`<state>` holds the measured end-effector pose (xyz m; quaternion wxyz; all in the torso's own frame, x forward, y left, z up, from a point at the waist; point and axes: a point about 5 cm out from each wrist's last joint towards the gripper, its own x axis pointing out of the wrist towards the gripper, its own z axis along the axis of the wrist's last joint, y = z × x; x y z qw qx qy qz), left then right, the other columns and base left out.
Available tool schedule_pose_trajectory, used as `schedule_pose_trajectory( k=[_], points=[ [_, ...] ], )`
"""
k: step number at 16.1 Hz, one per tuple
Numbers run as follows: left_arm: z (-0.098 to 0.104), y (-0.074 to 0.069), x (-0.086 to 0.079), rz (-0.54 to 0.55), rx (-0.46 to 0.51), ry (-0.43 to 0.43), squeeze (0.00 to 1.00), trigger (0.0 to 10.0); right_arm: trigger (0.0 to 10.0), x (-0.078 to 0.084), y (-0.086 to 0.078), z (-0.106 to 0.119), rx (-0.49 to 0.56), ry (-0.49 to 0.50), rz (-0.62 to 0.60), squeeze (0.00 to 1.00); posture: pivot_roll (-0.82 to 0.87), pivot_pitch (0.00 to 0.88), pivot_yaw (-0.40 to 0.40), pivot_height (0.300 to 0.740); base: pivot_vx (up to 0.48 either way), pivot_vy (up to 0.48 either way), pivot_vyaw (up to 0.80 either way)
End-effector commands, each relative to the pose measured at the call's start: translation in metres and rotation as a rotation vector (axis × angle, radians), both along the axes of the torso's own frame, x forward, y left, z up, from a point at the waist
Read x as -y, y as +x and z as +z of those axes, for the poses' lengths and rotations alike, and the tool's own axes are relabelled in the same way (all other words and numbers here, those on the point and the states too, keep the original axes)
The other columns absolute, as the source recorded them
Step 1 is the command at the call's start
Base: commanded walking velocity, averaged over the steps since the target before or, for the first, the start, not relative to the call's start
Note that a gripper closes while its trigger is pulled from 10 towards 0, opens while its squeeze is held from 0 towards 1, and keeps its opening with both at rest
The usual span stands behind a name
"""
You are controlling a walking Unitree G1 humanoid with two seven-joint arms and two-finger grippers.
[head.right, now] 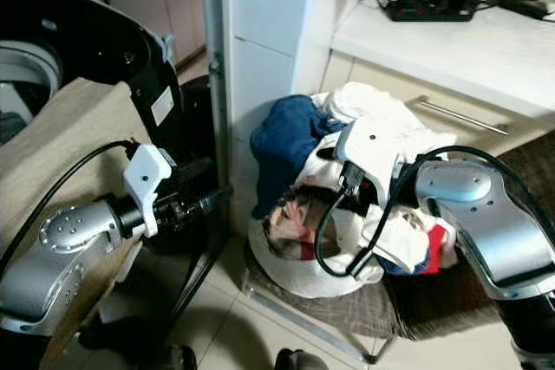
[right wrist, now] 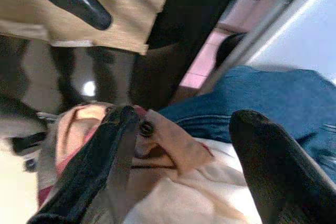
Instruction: Clothes washing
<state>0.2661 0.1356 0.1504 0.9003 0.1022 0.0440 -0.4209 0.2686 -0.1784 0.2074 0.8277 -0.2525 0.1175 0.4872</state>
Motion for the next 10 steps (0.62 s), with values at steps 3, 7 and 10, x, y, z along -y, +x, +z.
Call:
schedule_pose_trajectory(
  k=[3, 7, 10],
  points=[
    [-0.001, -0.008, 0.006, -0.079, -0.029, 0.034, 0.00, 10.0, 10.0, -0.002, -0.008, 0.001, -0.037, -0.045, 0.070, 1.00, -0.05, 0.120, -0.062, 0.740, 0.000, 0.000, 0.00],
    [-0.002, -0.009, 0.007, -0.115, -0.049, 0.053, 0.00, 10.0, 10.0, -0.004, -0.008, -0.014, -0.069, -0.098, 0.077, 1.00, -0.05, 0.108, -0.055, 0.740, 0.000, 0.000, 0.00],
    [-0.002, -0.009, 0.008, -0.133, -0.056, 0.057, 0.00, 10.0, 10.0, -0.002, 0.003, -0.037, 0.022, -0.249, 0.044, 0.00, -0.05, 0.101, -0.048, 0.740, 0.000, 0.000, 0.00]
  ],
)
